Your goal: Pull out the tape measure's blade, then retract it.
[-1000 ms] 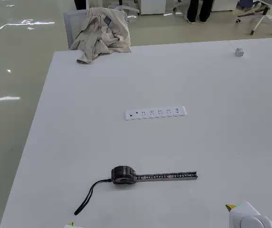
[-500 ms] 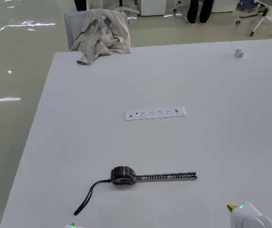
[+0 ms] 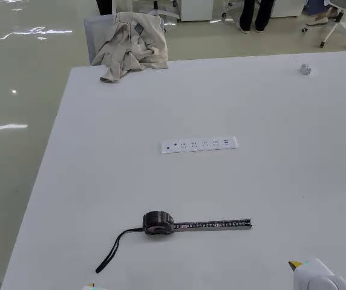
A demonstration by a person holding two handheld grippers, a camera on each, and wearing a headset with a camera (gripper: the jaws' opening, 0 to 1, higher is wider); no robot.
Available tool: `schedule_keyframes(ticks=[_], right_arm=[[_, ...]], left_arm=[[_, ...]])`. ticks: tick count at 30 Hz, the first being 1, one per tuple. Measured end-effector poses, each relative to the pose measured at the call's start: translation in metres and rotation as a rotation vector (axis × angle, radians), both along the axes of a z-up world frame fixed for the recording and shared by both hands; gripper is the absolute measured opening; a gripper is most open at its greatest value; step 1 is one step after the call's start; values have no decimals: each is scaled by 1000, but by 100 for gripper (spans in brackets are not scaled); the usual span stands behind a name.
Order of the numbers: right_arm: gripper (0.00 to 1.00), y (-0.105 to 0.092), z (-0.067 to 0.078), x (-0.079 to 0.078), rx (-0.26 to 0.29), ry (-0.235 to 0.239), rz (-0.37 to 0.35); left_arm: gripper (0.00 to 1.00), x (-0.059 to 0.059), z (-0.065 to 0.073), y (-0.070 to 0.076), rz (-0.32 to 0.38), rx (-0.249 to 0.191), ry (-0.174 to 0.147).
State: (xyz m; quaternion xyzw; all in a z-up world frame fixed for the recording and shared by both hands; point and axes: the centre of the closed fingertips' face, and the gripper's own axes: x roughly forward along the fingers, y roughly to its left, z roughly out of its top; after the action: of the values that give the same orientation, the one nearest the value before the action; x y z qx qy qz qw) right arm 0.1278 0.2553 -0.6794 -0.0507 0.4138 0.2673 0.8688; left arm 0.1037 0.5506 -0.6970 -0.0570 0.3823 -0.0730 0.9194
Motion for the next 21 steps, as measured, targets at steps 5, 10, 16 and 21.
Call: schedule_keyframes(ticks=[5, 10, 16, 21], right_arm=[[96, 1, 0, 1, 0, -1, 3], [96, 2, 1, 2, 0, -2, 5], [96, 3, 1, 3, 1, -4, 6], [96, 2, 0, 2, 1, -4, 6]], left_arm=[[100, 0, -1, 1, 6, -1, 0], [100, 1, -2, 1, 3, -1, 1], [100, 1, -2, 2, 4, 1, 3], [100, 1, -3, 1, 2, -1, 5]])
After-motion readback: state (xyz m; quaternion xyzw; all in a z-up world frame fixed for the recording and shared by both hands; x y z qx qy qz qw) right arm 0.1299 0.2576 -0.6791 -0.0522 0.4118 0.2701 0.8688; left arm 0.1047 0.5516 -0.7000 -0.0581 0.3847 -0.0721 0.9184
